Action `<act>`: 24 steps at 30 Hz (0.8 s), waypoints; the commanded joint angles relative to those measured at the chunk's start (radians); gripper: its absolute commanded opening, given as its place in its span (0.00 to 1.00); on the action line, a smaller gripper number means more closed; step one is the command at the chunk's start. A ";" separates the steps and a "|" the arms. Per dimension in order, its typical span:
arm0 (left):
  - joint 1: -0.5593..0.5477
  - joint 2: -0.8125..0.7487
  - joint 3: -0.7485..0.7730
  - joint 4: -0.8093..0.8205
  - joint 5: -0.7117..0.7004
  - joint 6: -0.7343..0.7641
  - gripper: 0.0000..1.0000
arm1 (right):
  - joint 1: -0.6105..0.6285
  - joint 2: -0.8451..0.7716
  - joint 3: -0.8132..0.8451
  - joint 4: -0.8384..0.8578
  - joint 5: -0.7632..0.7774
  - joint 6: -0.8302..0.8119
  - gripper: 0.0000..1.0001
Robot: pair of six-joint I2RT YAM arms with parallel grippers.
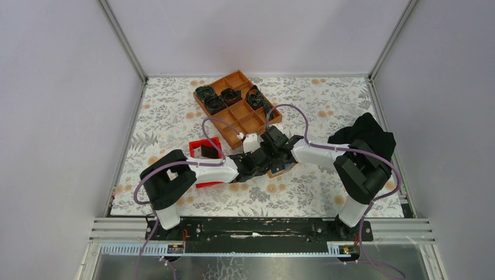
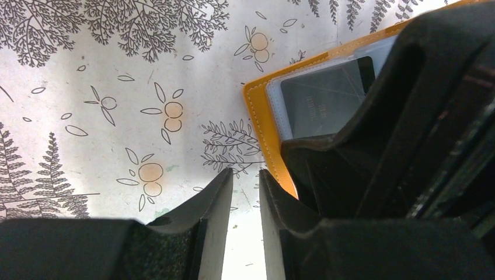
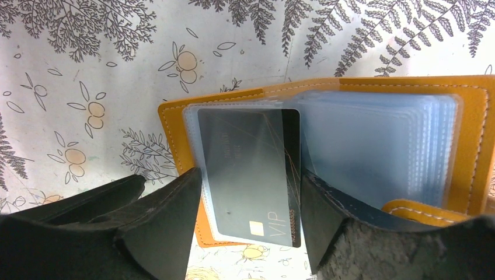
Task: Put the credit cards into the card holder
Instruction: Insert the credit card into the card holder.
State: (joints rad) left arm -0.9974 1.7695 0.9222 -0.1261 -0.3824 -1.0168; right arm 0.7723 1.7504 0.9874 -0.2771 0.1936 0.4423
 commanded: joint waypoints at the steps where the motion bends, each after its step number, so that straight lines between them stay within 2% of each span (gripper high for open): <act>1: -0.030 0.087 -0.033 -0.088 0.138 0.047 0.33 | 0.074 0.073 -0.055 -0.064 -0.135 0.010 0.73; 3: -0.030 0.089 -0.027 -0.090 0.133 0.049 0.33 | 0.074 0.051 -0.049 -0.074 -0.129 0.006 0.77; 8: -0.030 0.100 -0.017 -0.089 0.130 0.045 0.33 | 0.072 0.009 -0.026 -0.096 -0.107 -0.009 0.77; 24: -0.030 0.131 0.013 -0.089 0.135 0.034 0.33 | 0.025 0.034 -0.022 -0.075 -0.166 -0.066 0.70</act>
State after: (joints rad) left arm -0.9981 1.7878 0.9562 -0.1688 -0.3859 -1.0073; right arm 0.7616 1.7256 0.9844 -0.3012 0.1951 0.4301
